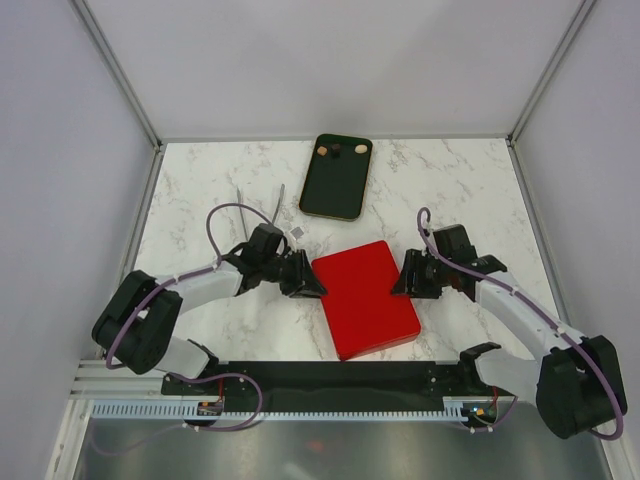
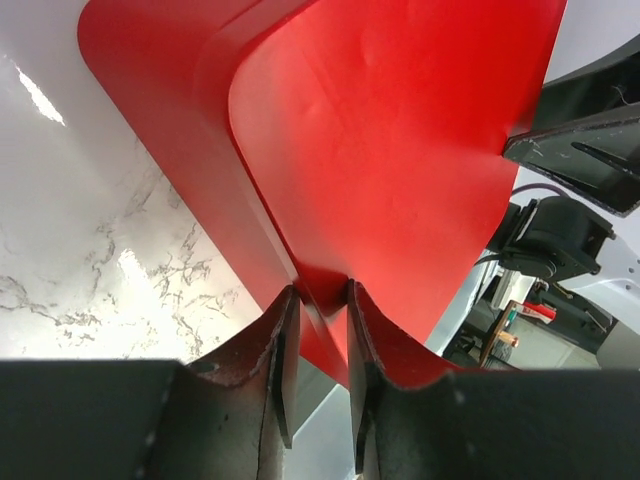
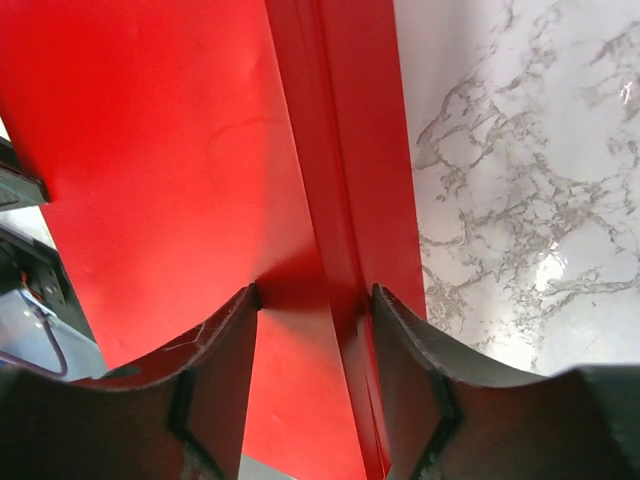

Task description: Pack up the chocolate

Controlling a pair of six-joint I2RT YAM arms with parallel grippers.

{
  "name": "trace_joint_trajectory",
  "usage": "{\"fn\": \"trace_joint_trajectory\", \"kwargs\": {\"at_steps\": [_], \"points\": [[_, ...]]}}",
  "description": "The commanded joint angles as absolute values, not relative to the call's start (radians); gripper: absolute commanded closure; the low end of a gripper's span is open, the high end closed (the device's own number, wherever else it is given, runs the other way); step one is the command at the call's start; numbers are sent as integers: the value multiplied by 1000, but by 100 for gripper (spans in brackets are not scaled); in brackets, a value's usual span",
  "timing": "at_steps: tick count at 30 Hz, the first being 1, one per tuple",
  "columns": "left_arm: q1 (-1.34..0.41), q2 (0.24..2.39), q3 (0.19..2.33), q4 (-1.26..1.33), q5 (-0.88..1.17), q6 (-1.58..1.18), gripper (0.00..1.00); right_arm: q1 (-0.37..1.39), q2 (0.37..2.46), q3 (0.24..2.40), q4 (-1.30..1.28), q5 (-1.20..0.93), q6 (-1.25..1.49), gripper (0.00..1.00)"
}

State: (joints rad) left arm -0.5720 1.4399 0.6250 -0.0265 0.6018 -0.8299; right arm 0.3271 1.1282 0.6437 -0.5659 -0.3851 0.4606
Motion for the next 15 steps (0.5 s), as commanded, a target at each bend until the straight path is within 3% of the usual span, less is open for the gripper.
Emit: {"fn": "trace_joint_trajectory", "kwargs": {"at_steps": [1, 5, 8, 15], "points": [[-612, 1493, 615, -18, 566, -831, 70, 334, 1098, 553, -445, -443, 560, 48], [-607, 1538, 662, -28, 552, -808, 68, 334, 1083, 502, -324, -460, 640, 65], [-598, 1591, 716, -54, 561, -782, 67, 334, 1094, 488, -256, -454, 669, 68], [-571, 1574, 782, -170, 529, -720, 68, 334, 1144, 492, -232, -457, 673, 63]]}}
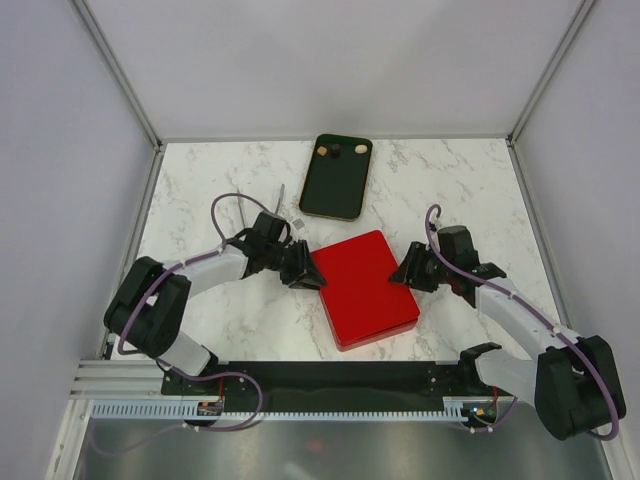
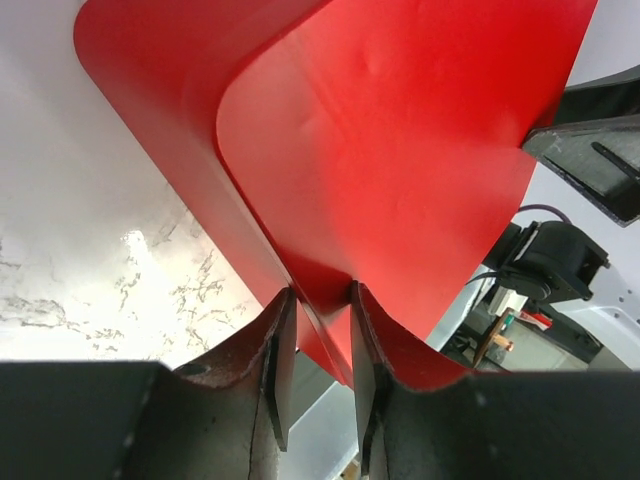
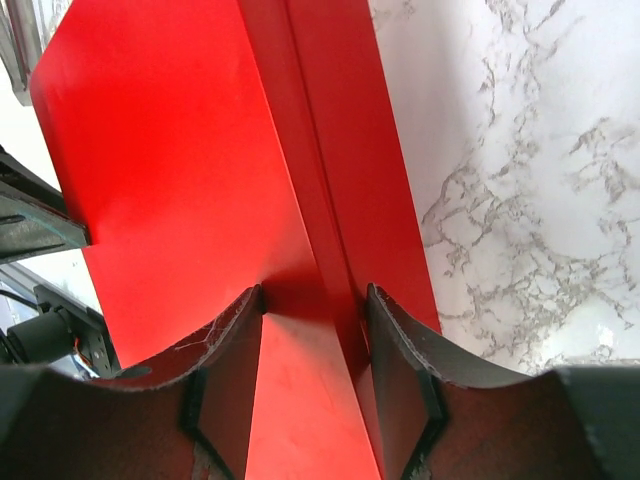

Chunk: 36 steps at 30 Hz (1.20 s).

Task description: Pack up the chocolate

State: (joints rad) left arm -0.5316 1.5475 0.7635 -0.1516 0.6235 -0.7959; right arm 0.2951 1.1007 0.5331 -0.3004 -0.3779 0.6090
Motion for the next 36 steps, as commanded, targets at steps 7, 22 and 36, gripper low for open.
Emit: {"fn": "trace_joint_trajectory", "kwargs": {"at_steps": [7, 22, 36], "points": [[-572, 1479, 772, -239, 502, -701, 62, 336, 1097, 526, -337, -413, 635, 55], [-572, 1373, 787, -336, 474, -638, 43, 334, 1071, 606, -491, -350, 565, 39], [-577, 1396, 761, -238, 546, -664, 45, 334, 1057, 595, -526, -295, 538, 46]]}}
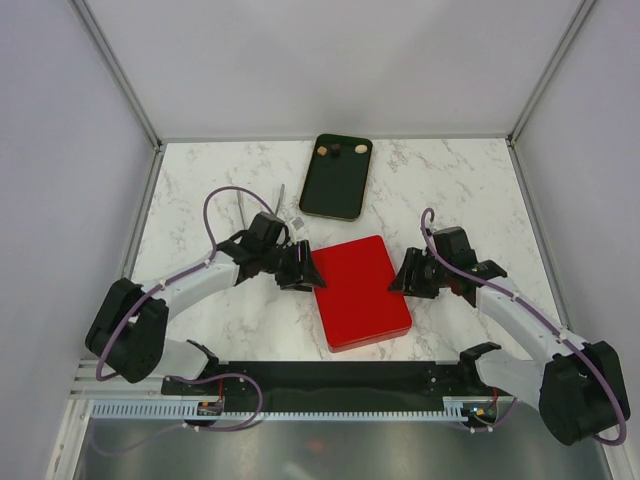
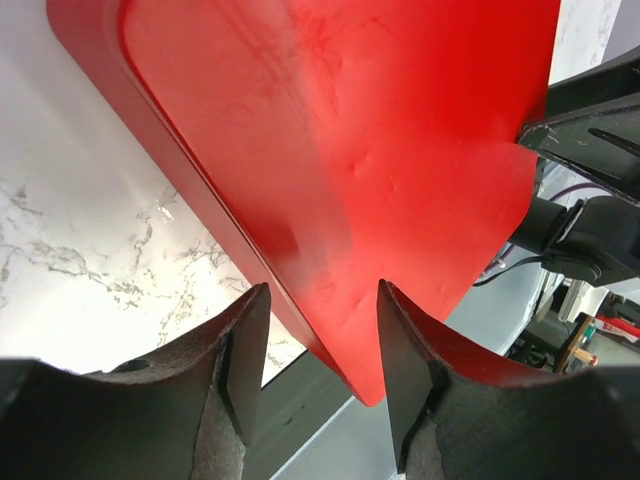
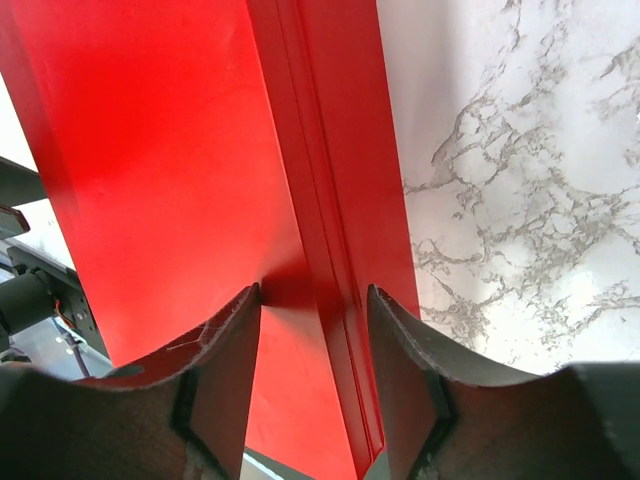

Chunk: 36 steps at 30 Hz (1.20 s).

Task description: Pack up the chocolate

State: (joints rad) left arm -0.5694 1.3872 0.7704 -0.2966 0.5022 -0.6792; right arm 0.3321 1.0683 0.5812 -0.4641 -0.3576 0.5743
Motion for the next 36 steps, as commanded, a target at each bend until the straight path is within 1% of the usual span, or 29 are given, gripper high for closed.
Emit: {"fn": "trace_joint_trajectory", "kwargs": {"at_steps": [1, 4, 8, 12, 14, 15, 16, 17, 20, 25, 27, 28, 32, 36], "points": [[-578, 1397, 759, -230, 551, -666, 46, 334, 1060, 592, -526, -296, 538, 49], [-584, 1410, 749, -215, 558, -676, 49, 334, 1060, 583, -525, -288, 545, 54], [-600, 1424, 730, -209, 551, -696, 51, 334, 1048, 555, -523, -288, 561, 54], [-604, 1440, 689, -193, 532, -707, 51, 336, 1034, 512, -502, -275, 600, 54], [-610, 1445, 677, -183, 535, -709, 49, 334, 1034, 500, -500, -265, 623, 55], [-612, 1445, 669, -175, 535, -709, 47, 334, 1032, 499, -500, -258, 630, 56], [-615, 1445, 666, -170, 534, -709, 46, 334, 1032, 492, -500, -239, 638, 60], [-618, 1448, 664, -164, 537, -712, 46, 334, 1031, 474, -499, -233, 649, 62], [-620, 1463, 652, -132, 551, -722, 46, 334, 1019, 416, -450, -262, 686, 64], [-621, 1489, 640, -103, 566, -736, 46, 334, 982, 380, -407, -270, 724, 68], [-621, 1494, 634, -94, 571, -749, 47, 334, 971, 376, -399, -273, 732, 75], [-621, 1496, 632, -95, 575, -750, 47, 334, 969, 374, -397, -272, 736, 76], [-618, 1508, 623, -77, 569, -752, 48, 334, 985, 345, -370, -279, 752, 78], [-612, 1543, 638, -61, 572, -749, 50, 334, 1018, 305, -266, -314, 779, 78]]}}
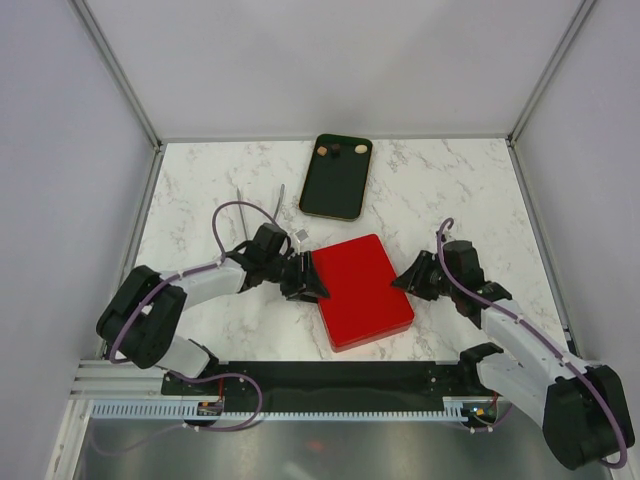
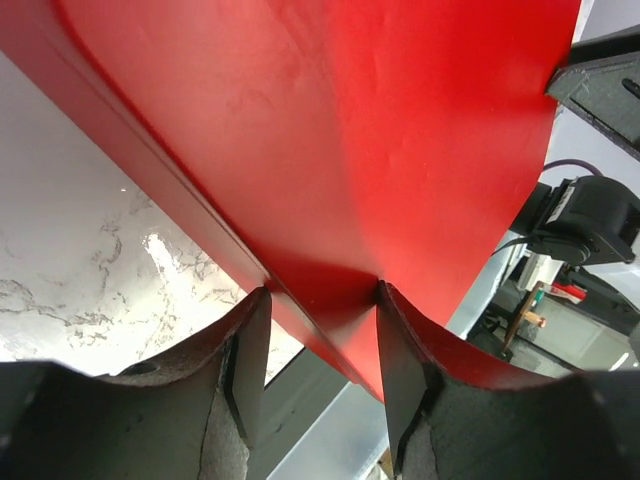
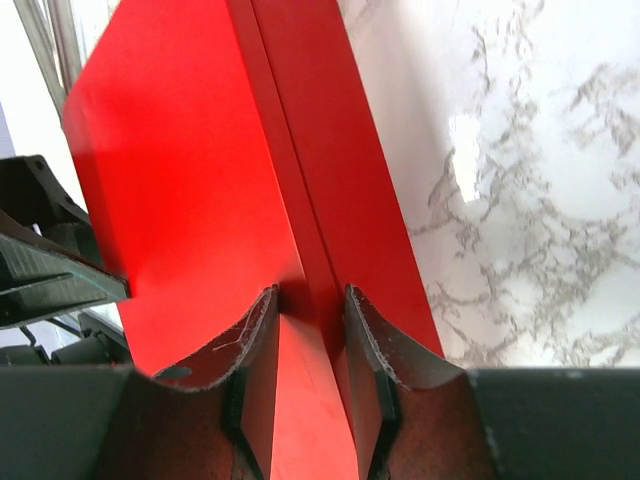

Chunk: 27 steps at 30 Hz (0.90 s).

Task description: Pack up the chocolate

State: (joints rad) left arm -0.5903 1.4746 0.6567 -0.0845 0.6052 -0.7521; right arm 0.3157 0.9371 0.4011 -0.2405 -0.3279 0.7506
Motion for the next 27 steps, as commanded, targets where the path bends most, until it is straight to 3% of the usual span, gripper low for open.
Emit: {"fn": "trace_joint_trajectory", "kwargs": {"at_steps": [1, 9, 17, 20, 27], "points": [[-609, 1549, 646, -61, 577, -746, 51, 334, 1040, 310, -252, -325, 782, 77], [-543, 1641, 761, -107, 598, -703, 54, 336, 1204, 400, -140, -330, 769, 76], [-517, 1597, 769, -152, 581, -683, 52, 334, 1382, 604, -178, -281, 675, 74], [-517, 1549, 762, -189, 560, -670, 48, 334, 1379, 696, -276, -192, 640, 68], [-517, 1460, 831, -325, 486, -626, 42, 311, 1344, 931, -556, -8, 666, 34]]}}
